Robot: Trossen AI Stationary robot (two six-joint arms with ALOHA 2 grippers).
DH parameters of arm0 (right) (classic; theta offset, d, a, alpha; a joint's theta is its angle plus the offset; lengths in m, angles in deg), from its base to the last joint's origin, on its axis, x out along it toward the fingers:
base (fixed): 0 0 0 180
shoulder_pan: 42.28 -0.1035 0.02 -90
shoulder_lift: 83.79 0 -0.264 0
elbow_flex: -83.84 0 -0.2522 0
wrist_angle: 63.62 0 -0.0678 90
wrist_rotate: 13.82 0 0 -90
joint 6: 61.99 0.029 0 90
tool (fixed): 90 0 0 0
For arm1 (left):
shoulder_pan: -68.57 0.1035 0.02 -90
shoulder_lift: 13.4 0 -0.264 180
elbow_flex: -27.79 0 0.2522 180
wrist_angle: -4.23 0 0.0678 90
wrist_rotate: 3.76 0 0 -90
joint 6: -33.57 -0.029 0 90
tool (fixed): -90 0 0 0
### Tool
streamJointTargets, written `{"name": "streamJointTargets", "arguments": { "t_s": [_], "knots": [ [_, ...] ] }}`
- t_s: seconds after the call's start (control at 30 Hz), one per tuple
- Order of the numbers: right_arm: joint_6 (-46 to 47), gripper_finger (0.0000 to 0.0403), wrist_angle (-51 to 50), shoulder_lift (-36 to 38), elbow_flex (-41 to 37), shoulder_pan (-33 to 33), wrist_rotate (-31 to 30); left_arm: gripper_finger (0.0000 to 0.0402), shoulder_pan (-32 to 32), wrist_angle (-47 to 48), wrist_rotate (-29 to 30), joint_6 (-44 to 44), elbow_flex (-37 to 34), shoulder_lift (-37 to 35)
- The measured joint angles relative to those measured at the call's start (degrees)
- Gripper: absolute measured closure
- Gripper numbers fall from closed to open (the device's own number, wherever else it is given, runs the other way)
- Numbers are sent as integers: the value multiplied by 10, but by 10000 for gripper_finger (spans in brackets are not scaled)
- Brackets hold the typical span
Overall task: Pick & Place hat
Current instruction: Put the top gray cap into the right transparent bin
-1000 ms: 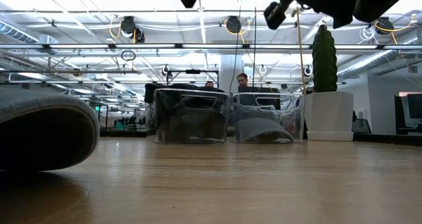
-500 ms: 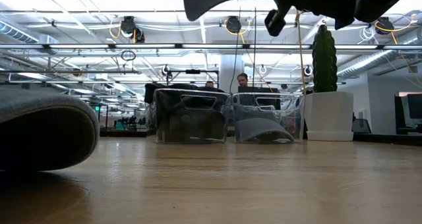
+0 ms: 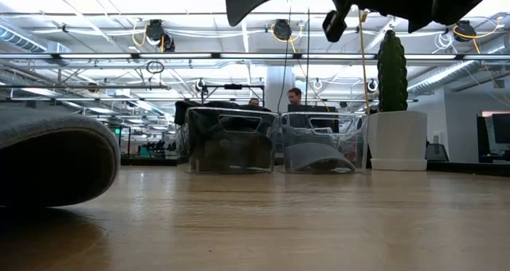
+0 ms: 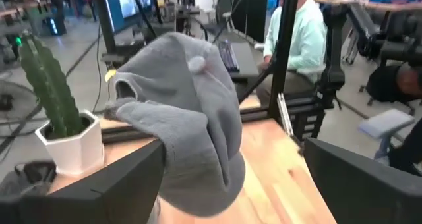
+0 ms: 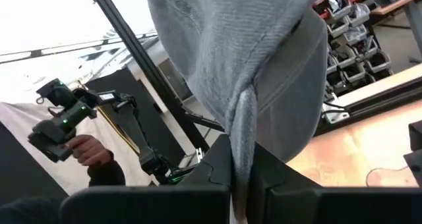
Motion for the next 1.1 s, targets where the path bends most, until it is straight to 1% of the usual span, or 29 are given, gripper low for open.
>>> {"name": "streamJointTargets", "arguments": {
  "t_s": [0.17,0.3,0.33,0.4,0.47,0.57,0.6,0.63,0.67,0.7,0.77,0.83,0.9,1.0,1.07,1.1],
  "knots": [
    [-9,403,-3,0,0,0,0,26,-9,-21,0,51,0,15],
    [-10,403,-5,0,0,0,1,24,-13,-19,2,28,0,33],
    [-10,403,-7,0,0,0,1,25,-13,-23,19,33,0,36],
    [-11,403,-8,0,0,0,1,28,-10,-23,92,68,0,39],
    [-11,403,-7,0,0,0,1,31,-6,-21,198,97,0,40],
    [-10,403,-7,0,0,0,2,34,-4,-23,373,104,0,36],
    [-10,403,-7,0,0,0,8,34,-4,-23,419,100,0,35],
    [-10,403,-7,0,0,1,16,33,-4,-25,449,99,0,34],
    [-10,403,-8,0,0,0,23,32,-4,-25,456,99,0,33],
    [-10,403,-8,0,0,0,31,30,-4,-26,448,100,0,34],
    [-13,403,-4,0,0,0,45,27,-1,-26,408,100,0,36],
    [-8,403,2,1,0,0,45,24,2,-26,396,98,0,38],
    [-7,403,-22,9,0,7,20,24,11,-16,428,105,0,38],
    [-21,403,-119,27,1,38,-31,27,29,5,499,123,0,29],
    [-20,403,-182,42,0,52,-75,31,38,25,523,126,0,27],
    [-20,403,-200,51,0,56,-98,33,41,35,526,125,0,28]
  ]
}}
